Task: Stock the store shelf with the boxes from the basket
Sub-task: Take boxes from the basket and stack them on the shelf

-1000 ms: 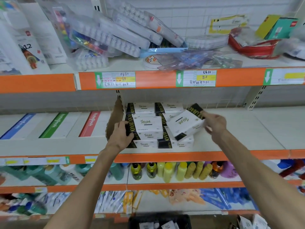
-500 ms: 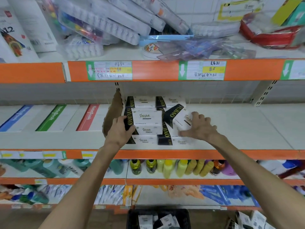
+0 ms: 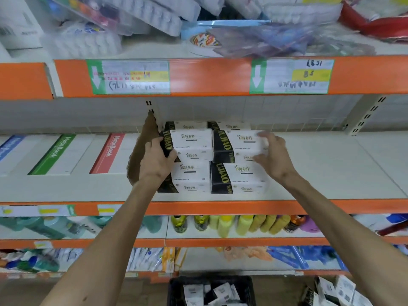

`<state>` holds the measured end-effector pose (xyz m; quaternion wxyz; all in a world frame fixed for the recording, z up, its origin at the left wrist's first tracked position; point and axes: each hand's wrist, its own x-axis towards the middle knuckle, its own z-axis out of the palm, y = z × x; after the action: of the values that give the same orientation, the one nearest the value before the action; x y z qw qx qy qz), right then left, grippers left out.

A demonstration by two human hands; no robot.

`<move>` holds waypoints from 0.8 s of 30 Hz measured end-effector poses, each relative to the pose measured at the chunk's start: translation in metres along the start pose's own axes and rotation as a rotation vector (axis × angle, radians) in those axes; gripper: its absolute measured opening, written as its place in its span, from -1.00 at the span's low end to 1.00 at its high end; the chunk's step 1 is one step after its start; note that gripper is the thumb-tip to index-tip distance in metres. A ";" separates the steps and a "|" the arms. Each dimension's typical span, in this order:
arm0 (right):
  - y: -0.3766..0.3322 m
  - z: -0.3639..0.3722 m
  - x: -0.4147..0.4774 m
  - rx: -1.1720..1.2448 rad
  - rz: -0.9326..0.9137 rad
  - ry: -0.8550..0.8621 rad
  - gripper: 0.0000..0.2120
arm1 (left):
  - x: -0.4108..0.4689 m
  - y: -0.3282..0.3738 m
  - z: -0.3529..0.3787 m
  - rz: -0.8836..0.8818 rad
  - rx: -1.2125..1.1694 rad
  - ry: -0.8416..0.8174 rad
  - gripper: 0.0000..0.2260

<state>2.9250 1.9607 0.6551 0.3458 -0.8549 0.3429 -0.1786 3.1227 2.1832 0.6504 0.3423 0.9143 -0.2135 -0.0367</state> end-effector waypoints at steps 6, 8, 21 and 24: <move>0.006 0.018 0.043 0.067 0.080 0.160 -0.46 | 0.038 -0.007 0.013 -0.056 -0.214 0.071 -0.49; 0.009 0.025 0.054 0.013 0.080 0.204 -0.51 | 0.050 -0.007 0.019 -0.073 -0.245 0.073 -0.50; -0.001 0.041 0.106 -0.193 0.047 0.248 -0.54 | 0.098 -0.014 0.036 0.006 -0.253 0.114 -0.60; 0.000 0.044 0.105 -0.197 0.060 0.250 -0.54 | 0.101 -0.015 0.036 0.009 -0.271 0.076 -0.58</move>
<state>3.0222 1.9065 0.6317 0.2198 -0.8453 0.4244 -0.2389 3.2122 2.1292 0.6207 0.4709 0.8593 -0.1977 -0.0290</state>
